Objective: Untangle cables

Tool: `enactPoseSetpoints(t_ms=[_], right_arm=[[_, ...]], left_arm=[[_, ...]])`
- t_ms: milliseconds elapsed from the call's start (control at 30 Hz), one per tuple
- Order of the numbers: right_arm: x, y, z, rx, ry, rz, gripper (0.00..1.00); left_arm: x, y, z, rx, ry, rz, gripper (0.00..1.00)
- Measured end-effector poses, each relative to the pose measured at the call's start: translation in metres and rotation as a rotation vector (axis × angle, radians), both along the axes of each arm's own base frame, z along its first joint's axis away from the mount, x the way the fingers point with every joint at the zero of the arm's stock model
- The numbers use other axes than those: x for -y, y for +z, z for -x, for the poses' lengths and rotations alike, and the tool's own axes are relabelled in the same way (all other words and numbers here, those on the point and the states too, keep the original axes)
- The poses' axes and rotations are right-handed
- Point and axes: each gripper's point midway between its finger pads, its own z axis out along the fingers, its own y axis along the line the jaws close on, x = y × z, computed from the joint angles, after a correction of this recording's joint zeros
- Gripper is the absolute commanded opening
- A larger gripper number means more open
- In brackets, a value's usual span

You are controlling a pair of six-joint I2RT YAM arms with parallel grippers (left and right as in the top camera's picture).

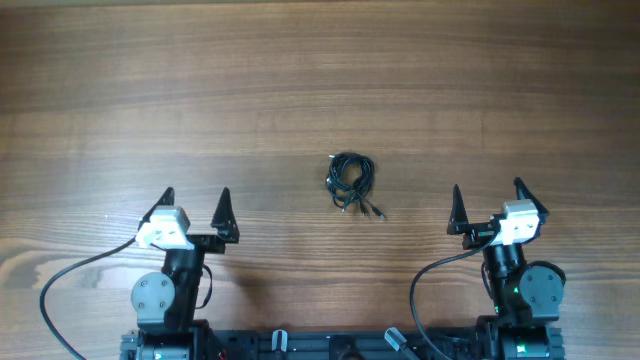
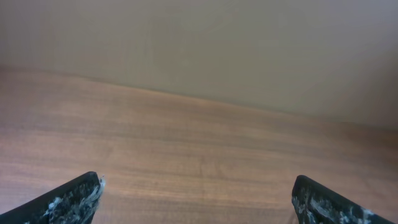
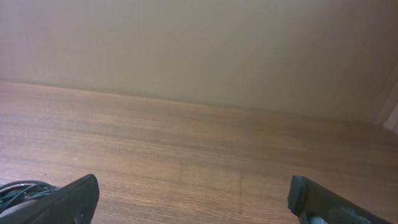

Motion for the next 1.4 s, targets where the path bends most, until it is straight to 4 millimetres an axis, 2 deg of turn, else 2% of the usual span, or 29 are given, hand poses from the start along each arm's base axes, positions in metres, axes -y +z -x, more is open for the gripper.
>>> enactPoseSetpoints(t_ms=[133, 300, 467, 567, 700, 900, 1167, 1333, 1400], right_arm=[[0.0, 0.0, 0.0, 0.0, 0.0, 0.0, 1.0], [0.0, 0.0, 0.0, 0.0, 0.0, 0.0, 1.0], [0.0, 0.0, 0.0, 0.001, 0.0, 0.0, 1.0], [0.0, 0.0, 0.0, 0.001, 0.0, 0.0, 1.0], [0.0, 0.0, 0.0, 0.001, 0.0, 0.0, 1.0], [0.0, 0.0, 0.0, 0.001, 0.0, 0.0, 1.0], [0.0, 0.0, 0.0, 0.001, 0.0, 0.0, 1.0], [0.0, 0.0, 0.0, 0.001, 0.0, 0.0, 1.0], [0.0, 0.0, 0.0, 0.001, 0.0, 0.0, 1.0]], left_arm=[[0.0, 0.003, 0.0, 0.014, 0.0, 0.0, 1.0], [0.0, 0.03, 0.001, 0.126, 0.0, -0.001, 1.0], [0.002, 0.041, 0.003, 0.173, -0.013, -0.002, 1.0], [0.009, 0.048, 0.004, 0.2, -0.052, -0.005, 1.0], [0.025, 0.068, 0.012, 0.291, -0.148, -0.017, 1.0], [0.05, 0.088, 0.027, 0.386, -0.296, -0.051, 1.0], [0.077, 0.085, 0.041, 0.393, -0.474, -0.085, 1.0], [0.09, 0.081, 0.049, 0.382, -0.566, -0.092, 1.0], [0.091, 0.086, 0.052, 0.408, -0.575, -0.098, 1.0]])
